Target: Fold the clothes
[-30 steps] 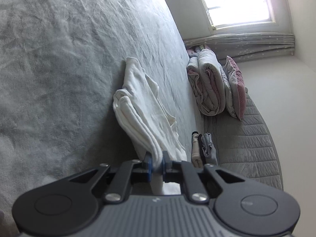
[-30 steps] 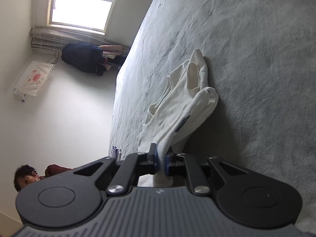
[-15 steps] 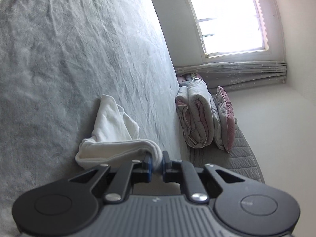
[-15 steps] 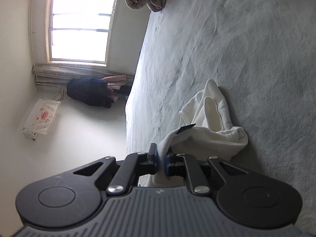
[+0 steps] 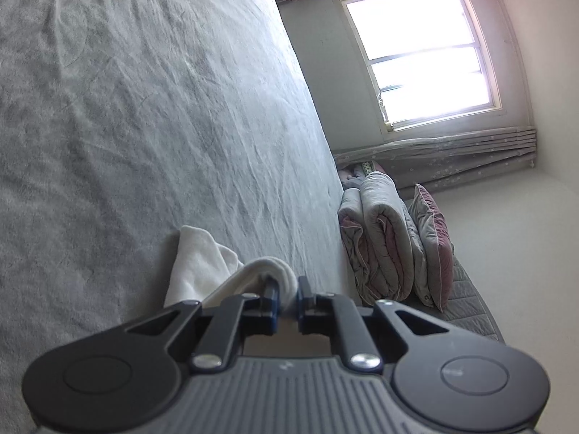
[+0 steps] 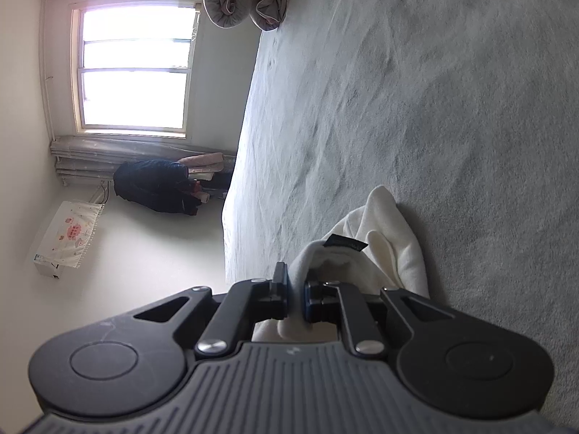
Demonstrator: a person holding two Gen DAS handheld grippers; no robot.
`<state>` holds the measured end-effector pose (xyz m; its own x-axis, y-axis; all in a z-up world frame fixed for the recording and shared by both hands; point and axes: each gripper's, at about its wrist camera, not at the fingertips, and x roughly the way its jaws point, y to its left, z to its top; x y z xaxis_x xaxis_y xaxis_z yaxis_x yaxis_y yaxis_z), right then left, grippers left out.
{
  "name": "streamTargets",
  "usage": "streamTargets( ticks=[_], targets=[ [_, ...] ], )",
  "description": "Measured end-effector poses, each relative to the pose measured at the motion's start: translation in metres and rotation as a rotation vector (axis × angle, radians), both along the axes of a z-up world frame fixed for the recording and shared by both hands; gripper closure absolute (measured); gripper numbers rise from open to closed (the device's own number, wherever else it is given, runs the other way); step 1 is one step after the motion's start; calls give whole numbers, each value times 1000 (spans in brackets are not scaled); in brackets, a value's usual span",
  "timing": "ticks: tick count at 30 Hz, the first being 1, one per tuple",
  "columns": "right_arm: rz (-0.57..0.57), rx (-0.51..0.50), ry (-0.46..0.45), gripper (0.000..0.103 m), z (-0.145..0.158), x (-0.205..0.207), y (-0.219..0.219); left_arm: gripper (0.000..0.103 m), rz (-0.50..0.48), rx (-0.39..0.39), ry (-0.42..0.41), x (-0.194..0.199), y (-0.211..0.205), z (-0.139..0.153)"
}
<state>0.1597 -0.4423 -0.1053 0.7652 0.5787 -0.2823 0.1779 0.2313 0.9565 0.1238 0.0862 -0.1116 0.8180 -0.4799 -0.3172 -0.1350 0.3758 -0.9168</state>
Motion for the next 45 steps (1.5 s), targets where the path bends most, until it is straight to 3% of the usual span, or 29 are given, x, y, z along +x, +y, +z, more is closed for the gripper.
streamTargets(
  ticks=[2, 5, 7, 10, 13, 14, 18, 21, 26, 31, 35, 38, 41, 42, 45],
  targets=[
    [1, -5, -5, 86, -1, 1, -2, 93, 1, 18, 10, 7, -1, -4],
    [2, -12, -17, 76, -2, 0, -5, 92, 0, 46, 28, 17, -2, -9],
    [3, -17, -24, 59, -2, 0, -8, 87, -5, 62, 32, 23, -3, -9],
    [-13, -58, -57, 57, 6, -6, -14, 74, 6, 109, 16, 26, -5, -4],
    [-32, -179, -98, 57, 19, -15, -13, 61, 33, 191, -4, 25, -7, 7],
    [-36, -244, -118, 57, 25, -18, -9, 57, 50, 238, -15, 22, -8, 13],
    [-21, -566, -225, 57, 52, -29, 30, 56, 77, 502, -73, 12, -20, 40],
    [22, -779, -305, 57, 65, -37, 74, 56, 21, 712, -123, 12, -49, 54],
    [154, -1038, -410, 60, 66, -39, 153, 63, -136, 931, -192, 24, -107, 54],
    [273, -1169, -451, 66, 44, -27, 204, 66, -239, 1037, -192, 32, -136, 30],
    [316, -1242, -416, 69, 22, -12, 209, 69, -238, 1080, -175, 38, -126, 16],
    [307, -1276, -398, 73, 10, -9, 196, 84, -237, 1099, -187, 38, -112, 9],
    [261, -1243, -372, 75, 9, -5, 171, 100, -214, 1055, -156, 36, -98, 13],
    [242, -1242, -357, 84, 10, -4, 162, 100, -206, 1040, -146, 36, -93, 14],
    [189, -1227, -304, 90, 9, -7, 129, 100, -184, 996, -115, 34, -79, 19]
  ],
)
